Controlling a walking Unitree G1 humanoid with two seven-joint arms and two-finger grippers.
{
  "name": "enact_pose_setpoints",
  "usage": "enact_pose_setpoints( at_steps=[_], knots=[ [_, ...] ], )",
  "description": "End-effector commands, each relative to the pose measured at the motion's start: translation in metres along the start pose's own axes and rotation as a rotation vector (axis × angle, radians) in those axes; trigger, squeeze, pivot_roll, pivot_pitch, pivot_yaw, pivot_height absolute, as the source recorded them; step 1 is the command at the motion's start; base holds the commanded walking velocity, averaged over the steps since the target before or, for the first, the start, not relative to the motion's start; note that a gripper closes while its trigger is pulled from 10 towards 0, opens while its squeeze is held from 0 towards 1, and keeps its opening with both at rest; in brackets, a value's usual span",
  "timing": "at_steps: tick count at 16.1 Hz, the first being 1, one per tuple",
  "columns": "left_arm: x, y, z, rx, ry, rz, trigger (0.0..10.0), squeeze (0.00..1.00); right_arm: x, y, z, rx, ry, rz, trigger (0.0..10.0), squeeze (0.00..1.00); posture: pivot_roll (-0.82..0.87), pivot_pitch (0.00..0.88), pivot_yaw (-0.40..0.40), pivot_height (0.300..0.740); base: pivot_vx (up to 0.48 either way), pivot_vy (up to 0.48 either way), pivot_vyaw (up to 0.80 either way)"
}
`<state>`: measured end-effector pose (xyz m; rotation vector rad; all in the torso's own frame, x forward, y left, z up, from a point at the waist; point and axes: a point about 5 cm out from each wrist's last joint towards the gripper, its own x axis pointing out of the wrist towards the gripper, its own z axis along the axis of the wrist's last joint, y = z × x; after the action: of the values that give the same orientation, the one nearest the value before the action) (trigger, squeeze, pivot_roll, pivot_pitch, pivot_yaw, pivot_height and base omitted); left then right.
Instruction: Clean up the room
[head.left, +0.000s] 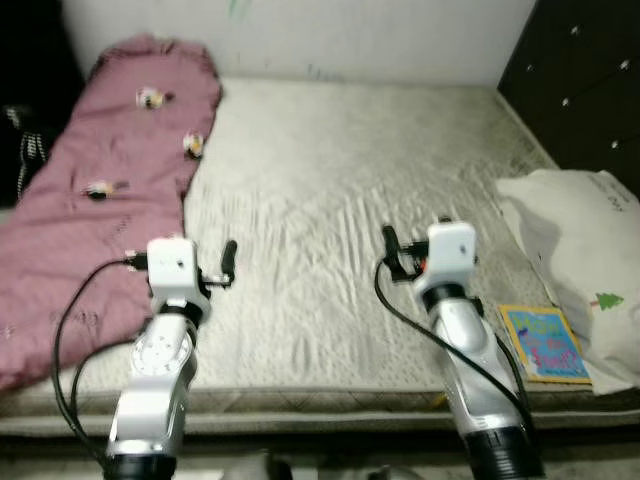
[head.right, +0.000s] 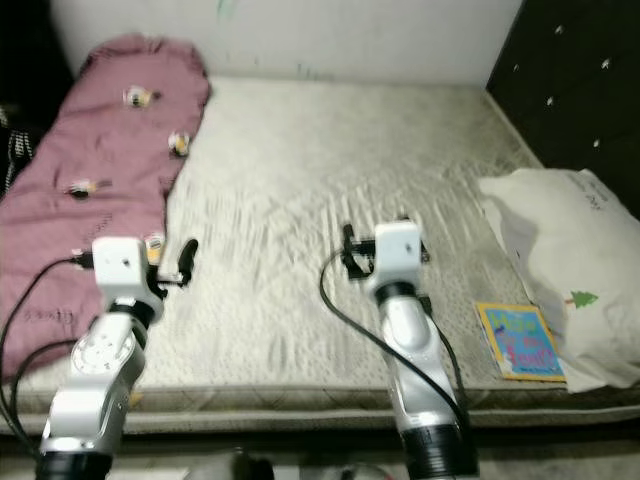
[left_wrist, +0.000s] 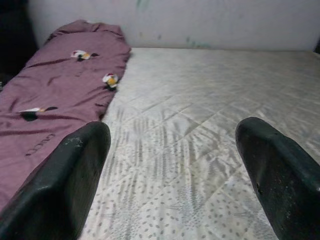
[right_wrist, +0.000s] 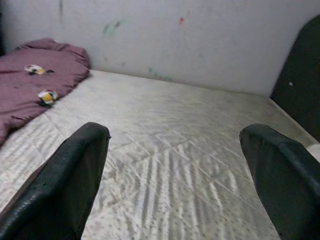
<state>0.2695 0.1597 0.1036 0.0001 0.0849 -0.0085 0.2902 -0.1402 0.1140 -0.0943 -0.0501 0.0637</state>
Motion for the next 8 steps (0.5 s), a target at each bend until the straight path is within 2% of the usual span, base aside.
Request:
enact_pose_setpoints(
  at_steps=[1, 8],
  knots=[
    [0.0021, -0.005, 0.0004, 0.0, 0.0, -0.013, 10.0, 0.0, -0.0003, -0.0065, -0.001, -0.004, 0.007, -0.019, 10.0, 0.0, 0.0, 0.0, -0.011, 0.74, 0.0, 0.458, 0.0],
    [0.0059, 0.0015, -0.0007, 0.026, -0.001, 0.059, 10.0, 0.0, 0.0004, -0.0026, -0.0005, 0.007, 0.014, -0.015, 10.0, 0.0, -0.01, 0.0, -0.011, 0.74, 0.0, 0.46, 0.0]
  ],
)
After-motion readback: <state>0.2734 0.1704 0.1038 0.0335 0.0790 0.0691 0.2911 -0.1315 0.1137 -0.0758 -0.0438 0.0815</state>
